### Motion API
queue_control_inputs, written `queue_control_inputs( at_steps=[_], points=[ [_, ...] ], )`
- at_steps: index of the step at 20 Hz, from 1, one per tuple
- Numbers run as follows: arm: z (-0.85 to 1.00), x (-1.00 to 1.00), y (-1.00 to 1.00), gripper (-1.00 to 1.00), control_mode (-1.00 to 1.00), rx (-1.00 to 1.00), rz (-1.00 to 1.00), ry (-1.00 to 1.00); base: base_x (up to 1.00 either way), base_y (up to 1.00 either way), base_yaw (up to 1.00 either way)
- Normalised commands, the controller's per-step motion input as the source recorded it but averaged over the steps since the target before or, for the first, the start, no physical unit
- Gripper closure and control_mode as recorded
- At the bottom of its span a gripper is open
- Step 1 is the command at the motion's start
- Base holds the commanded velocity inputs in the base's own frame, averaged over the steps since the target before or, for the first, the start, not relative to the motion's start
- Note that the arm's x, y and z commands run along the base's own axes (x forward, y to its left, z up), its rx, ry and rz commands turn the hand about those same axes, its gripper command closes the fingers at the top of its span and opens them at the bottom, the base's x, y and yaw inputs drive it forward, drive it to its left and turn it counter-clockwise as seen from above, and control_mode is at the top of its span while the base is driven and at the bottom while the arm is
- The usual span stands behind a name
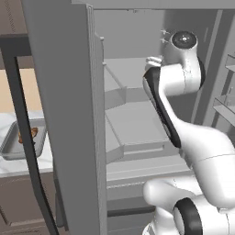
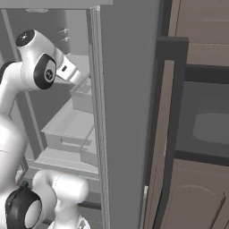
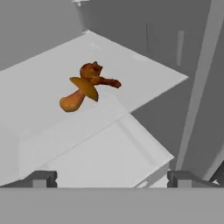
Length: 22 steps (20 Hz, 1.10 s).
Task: Place one mushroom and one chicken drumstick in each tupperware on the nearby counter, to pack two identical lunches.
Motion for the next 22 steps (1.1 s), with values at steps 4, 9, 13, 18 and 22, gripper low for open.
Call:
queue_control_inputs(
  at_steps=[4, 9, 13, 18, 22],
  points=[
    [-0.16, 0.69, 0.00, -1.00, -1.00, 0.01, -0.13, 0.09, 0.00, 0.00, 0.00],
    [-0.09, 0.74, 0.00, -1.00, -1.00, 0.04, -0.12, 0.09, 0.00, 0.00, 0.00],
    [-0.05, 0.70, 0.00, -1.00, -1.00, 0.05, -0.09, 0.07, 0.00, 0.00, 0.00],
    [-0.11, 0.59, -0.01, -1.00, -1.00, 0.01, -0.06, 0.02, 0.00, 0.00, 0.00],
    [-0.20, 0.60, -0.07, -1.00, -1.00, 0.00, -0.04, 0.00, 0.00, 0.00, 0.00]
  ],
)
